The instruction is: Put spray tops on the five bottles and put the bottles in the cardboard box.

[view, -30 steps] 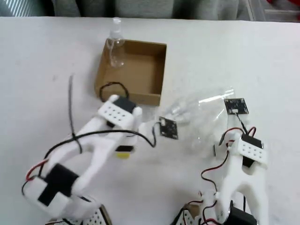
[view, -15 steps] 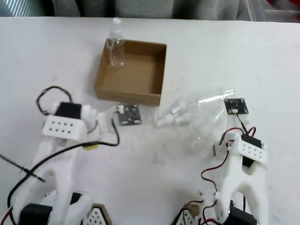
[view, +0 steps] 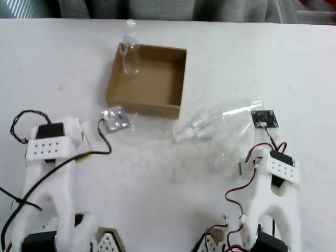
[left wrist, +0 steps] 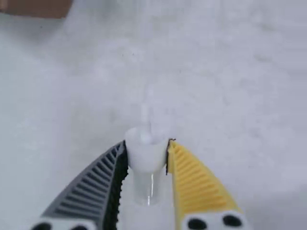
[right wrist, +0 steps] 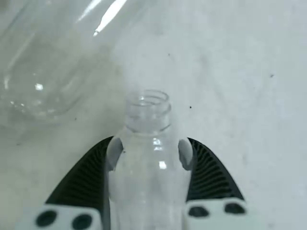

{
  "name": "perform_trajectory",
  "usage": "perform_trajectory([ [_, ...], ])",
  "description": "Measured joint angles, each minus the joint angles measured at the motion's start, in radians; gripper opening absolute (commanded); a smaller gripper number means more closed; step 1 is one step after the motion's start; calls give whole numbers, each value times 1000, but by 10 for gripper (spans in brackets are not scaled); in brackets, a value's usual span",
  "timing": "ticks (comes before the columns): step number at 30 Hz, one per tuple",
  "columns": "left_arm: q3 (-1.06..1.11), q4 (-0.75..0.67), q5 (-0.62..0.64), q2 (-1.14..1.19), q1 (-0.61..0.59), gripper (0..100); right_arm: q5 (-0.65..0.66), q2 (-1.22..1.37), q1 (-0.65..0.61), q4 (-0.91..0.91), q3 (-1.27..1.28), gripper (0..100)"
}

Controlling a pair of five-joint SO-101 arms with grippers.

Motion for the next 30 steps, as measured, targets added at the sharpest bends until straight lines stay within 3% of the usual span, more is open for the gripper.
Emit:
perform_trajectory([
  [3, 43, -75, 0, 0, -14, 74, 0, 0, 0, 0, 0, 17],
  [12, 97, -199, 0, 0, -69, 328, 0, 0, 0, 0, 0, 17],
  [21, 97, -206, 2, -9, -110, 298, 0, 0, 0, 0, 0, 17],
  [27, -25, -38, 189, -9, -110, 155, 0, 0, 0, 0, 0, 17],
  [30, -112, 87, 316, -9, -110, 131, 0, 0, 0, 0, 0, 17],
])
